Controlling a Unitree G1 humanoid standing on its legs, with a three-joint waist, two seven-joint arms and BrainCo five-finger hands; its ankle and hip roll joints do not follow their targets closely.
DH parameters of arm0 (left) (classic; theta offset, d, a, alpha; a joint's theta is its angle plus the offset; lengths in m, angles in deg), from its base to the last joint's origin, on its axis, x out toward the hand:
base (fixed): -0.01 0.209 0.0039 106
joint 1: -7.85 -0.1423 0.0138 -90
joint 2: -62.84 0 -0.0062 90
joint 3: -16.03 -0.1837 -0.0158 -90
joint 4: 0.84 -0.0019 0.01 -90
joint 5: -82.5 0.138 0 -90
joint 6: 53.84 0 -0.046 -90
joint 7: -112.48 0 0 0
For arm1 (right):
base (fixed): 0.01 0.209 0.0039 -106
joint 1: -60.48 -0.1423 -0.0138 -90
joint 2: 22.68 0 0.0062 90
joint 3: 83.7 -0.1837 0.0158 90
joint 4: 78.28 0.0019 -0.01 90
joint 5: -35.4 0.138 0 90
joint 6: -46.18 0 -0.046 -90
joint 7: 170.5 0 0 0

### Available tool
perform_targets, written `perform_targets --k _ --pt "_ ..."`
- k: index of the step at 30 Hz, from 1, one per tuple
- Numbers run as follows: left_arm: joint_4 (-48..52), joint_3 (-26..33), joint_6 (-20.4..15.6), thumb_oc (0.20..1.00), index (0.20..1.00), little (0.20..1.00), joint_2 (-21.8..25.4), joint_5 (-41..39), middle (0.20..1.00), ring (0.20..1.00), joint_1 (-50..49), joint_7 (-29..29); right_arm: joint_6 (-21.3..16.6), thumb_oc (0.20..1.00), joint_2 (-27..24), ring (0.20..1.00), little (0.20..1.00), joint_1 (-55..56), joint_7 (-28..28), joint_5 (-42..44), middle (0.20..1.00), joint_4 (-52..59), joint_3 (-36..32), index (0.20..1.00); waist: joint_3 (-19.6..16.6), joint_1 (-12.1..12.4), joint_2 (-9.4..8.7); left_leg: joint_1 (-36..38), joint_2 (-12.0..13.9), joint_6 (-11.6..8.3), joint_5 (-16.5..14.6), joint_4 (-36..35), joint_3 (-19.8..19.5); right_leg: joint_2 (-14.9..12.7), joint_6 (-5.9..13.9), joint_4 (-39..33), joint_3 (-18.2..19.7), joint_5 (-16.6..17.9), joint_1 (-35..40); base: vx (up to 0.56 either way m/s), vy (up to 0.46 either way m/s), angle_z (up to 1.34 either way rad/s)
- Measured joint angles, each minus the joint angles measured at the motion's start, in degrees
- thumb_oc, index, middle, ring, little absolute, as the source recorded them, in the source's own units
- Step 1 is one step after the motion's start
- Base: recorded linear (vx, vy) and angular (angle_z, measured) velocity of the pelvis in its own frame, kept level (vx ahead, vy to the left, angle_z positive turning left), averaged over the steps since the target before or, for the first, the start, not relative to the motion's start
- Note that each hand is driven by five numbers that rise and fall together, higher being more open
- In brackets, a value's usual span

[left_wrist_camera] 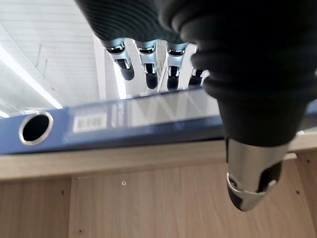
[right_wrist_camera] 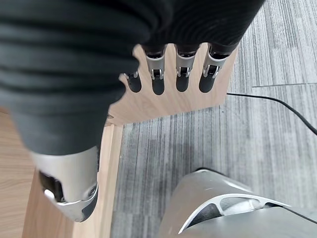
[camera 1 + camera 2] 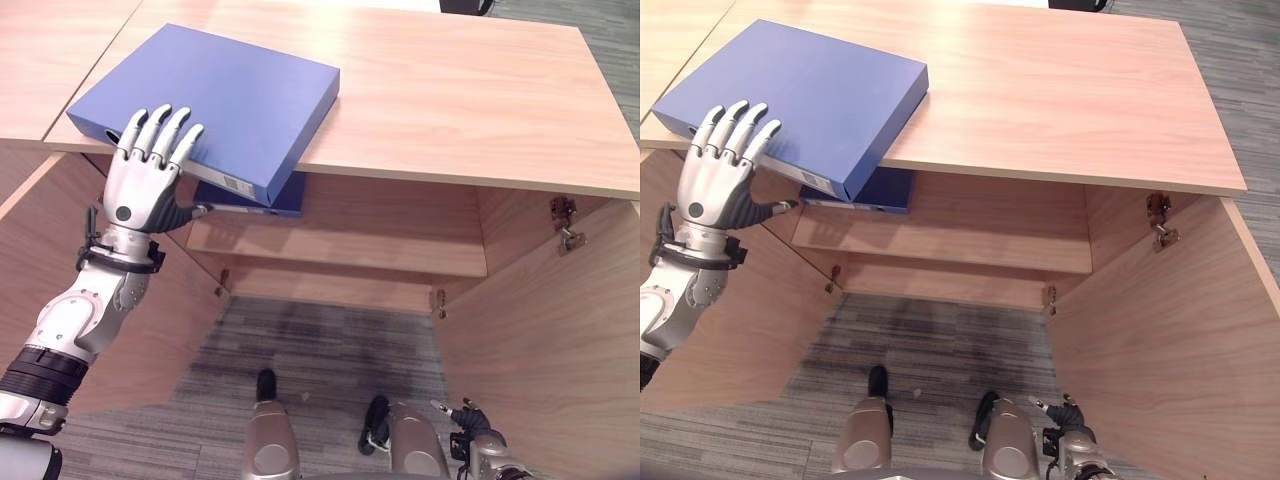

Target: Put the empty folder in the office cabinet

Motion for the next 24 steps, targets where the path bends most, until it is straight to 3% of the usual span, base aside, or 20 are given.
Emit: perform_targets --k 14,24 --pt "-1.5 -5.6 0.2 1.0 1.0 1.0 2.3 0.2 1.0 1.0 7.2 -2.1 1.1 1.0 0.0 1.0 1.0 -0.3 0.0 0.0 1.0 -0.1 0.0 1.0 0.0 -0.3 -0.01 0.0 0.0 -0.16 -0.3 0.6 1.0 0.0 0.4 0.0 1.1 0.2 -0.5 0.0 0.007 -0.02" --pt "-1.3 -6.4 0.1 1.0 1.0 1.0 2.6 0.2 1.0 1.0 8.9 -2.4 1.2 1.0 0.0 1.0 1.0 -0.4 0.1 0.0 1.0 -0.2 0.0 1.0 0.0 -1.0 -0.01 0.0 0.0 -0.09 -0.3 0.5 1.1 0.0 0.42 -0.1 1.2 0.2 -0.5 0.0 0.0 0.0"
